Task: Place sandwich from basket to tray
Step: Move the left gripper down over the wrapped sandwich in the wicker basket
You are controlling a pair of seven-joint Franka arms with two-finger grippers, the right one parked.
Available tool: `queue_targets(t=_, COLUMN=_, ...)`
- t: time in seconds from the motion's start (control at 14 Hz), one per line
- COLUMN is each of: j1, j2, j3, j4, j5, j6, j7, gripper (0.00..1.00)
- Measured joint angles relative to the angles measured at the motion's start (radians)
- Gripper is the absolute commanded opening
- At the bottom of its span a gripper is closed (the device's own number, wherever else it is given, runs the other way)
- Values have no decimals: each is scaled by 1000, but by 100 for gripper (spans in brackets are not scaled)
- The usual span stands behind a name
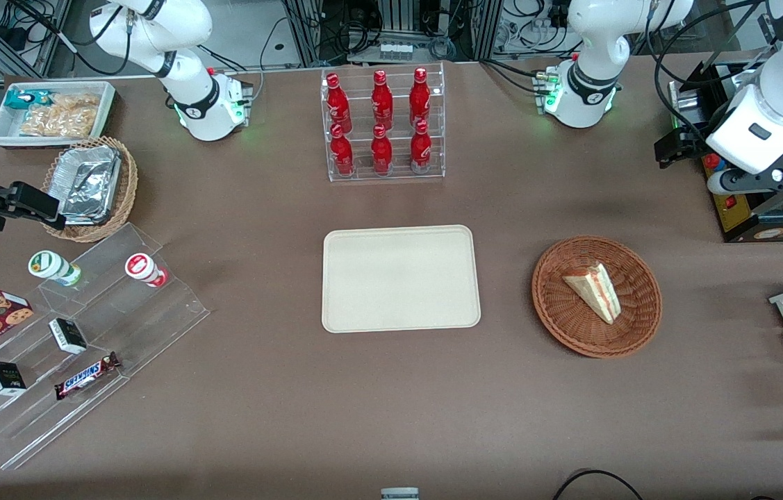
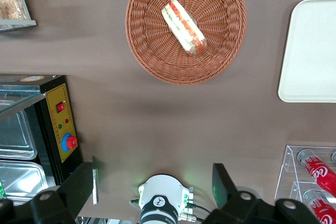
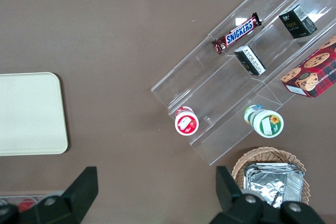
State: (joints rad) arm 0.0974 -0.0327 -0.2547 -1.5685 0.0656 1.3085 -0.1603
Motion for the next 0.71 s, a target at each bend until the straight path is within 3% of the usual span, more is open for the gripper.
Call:
queue_targets(t=0.36, j1=0, j2=9, j3=1, j4=0, j5=0, j6=0, j7=0, gripper=100)
queue_targets(t=0.71, j1=7, j2=141, j3=11, j4=-4, j5=4, j6=44, j7=-7, gripper=100)
